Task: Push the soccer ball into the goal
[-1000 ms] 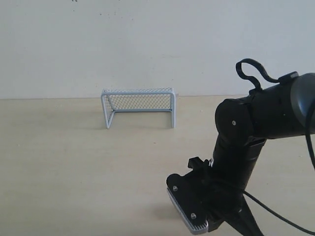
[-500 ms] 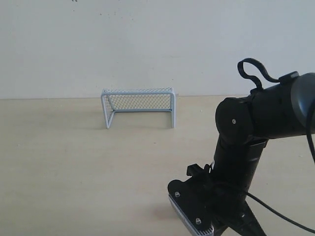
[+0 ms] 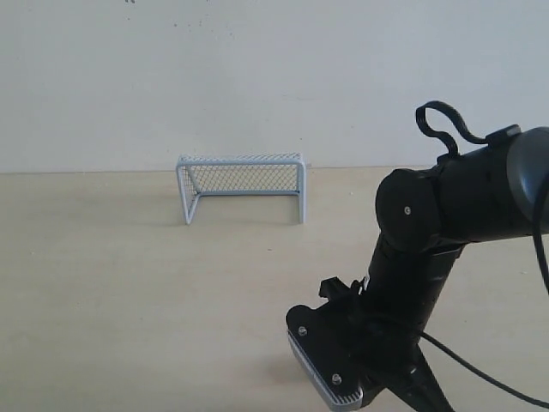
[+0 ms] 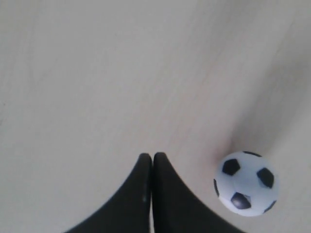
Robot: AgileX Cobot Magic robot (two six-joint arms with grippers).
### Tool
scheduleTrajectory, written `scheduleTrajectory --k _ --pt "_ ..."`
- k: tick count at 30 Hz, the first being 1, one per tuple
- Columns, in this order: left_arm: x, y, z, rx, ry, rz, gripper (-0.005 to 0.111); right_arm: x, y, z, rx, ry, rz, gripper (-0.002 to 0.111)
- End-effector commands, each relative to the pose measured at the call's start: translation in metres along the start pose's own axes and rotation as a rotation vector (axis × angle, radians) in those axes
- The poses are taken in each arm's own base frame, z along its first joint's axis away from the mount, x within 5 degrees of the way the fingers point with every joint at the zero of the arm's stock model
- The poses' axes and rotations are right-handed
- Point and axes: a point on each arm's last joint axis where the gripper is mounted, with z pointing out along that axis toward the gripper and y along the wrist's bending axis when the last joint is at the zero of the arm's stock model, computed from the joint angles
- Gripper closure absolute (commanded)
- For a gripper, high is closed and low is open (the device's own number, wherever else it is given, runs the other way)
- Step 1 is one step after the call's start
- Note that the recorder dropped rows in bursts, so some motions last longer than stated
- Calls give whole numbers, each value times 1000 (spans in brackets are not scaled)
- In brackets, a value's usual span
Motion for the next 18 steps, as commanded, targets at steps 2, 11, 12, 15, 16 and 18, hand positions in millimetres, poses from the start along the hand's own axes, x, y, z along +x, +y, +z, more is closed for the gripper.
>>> scheduleTrajectory --k 2,11,12,15,16,18 --pt "1 0 0 4 0 8 102 1 -6 -1 51 2 -44 108" --pt "1 0 0 4 0 8 102 1 11 -2 -133 -12 -49 108" --pt "1 0 0 4 0 8 102 1 13 -3 -162 -11 -52 108" --pt "1 0 0 4 0 8 102 3 14 -2 -170 16 -71 108" --pt "1 0 0 4 0 8 102 5 9 2 -135 26 -79 108" --pt "1 0 0 4 0 8 102 10 0 18 -119 30 -115 108"
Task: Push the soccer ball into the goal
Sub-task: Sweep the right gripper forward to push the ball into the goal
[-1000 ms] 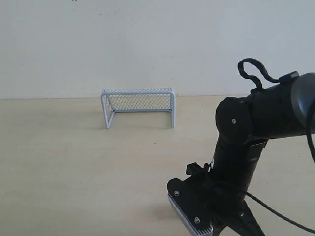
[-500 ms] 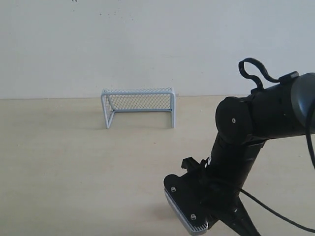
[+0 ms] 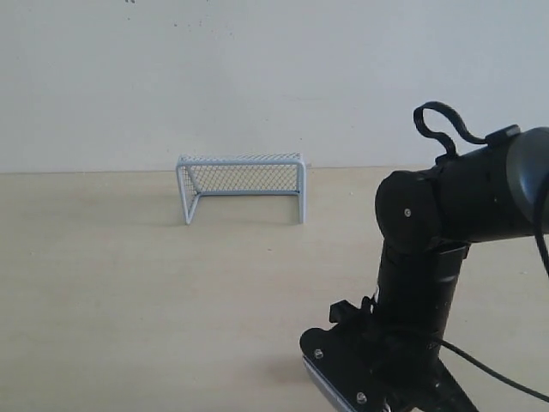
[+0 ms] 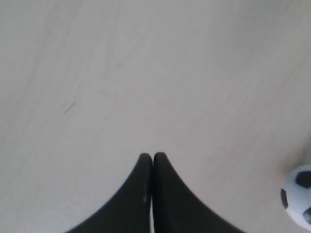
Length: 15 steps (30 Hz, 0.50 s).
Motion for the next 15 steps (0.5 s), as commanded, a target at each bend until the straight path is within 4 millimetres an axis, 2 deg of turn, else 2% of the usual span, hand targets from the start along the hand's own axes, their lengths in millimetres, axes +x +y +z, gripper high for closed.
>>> scheduleTrajectory --k 1,2,3,4,5,6,8,11,15 --pt "1 0 0 4 0 8 102 12 -23 19 52 40 -84 108" --pt "1 0 0 4 0 8 102 18 -58 18 255 116 -183 108" --pt "1 0 0 4 0 8 102 25 -97 -1 569 174 -181 108" --pt "1 0 0 4 0 8 102 35 -128 -30 864 142 14 108" --pt "1 0 0 4 0 8 102 38 -140 -56 989 1 293 108" --pt "1 0 0 4 0 8 102 36 -133 -68 938 -2 311 109" --pt "1 0 0 4 0 8 102 25 -106 -75 775 146 88 109" --pt "1 0 0 4 0 8 102 17 -73 -113 853 157 108 109" --pt "1 0 0 4 0 8 102 12 -40 -131 827 142 167 109"
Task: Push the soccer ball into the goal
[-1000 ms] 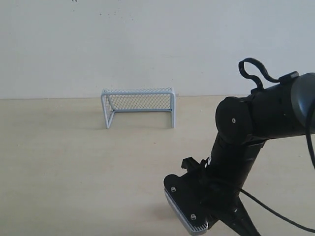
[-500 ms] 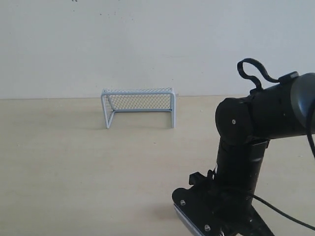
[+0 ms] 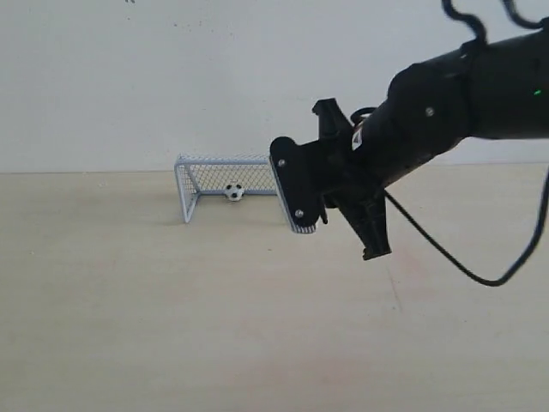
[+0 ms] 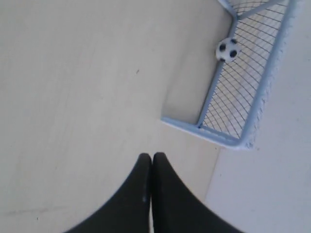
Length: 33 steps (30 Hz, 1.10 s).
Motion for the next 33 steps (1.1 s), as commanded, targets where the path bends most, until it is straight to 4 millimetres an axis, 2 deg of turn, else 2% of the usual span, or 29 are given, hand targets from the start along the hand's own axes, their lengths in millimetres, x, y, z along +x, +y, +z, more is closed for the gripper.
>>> scheduleTrajectory --k 1,2,4,5,6,8,12,16,23,33 --pt "1 0 0 4 0 8 102 4 16 -53 -39 23 59 109" --pt "1 0 0 4 0 8 102 5 21 -62 -44 25 72 109" --pt "1 0 0 4 0 8 102 8 38 -91 -46 14 132 109" --pt "1 0 0 4 0 8 102 9 52 -112 -50 0 158 109" --pt "1 0 0 4 0 8 102 10 60 -123 -56 -9 172 109" --pt "1 0 0 4 0 8 102 9 92 -157 -112 -62 243 109" --pt "1 0 0 4 0 8 102 0 133 -198 -213 -212 438 109" --pt "1 0 0 4 0 8 102 -7 162 -227 -279 -338 497 109" --pt "1 0 0 4 0 8 102 -11 181 -252 -343 -409 540 109" --pt "1 0 0 4 0 8 102 -11 182 -254 -357 -399 607 109"
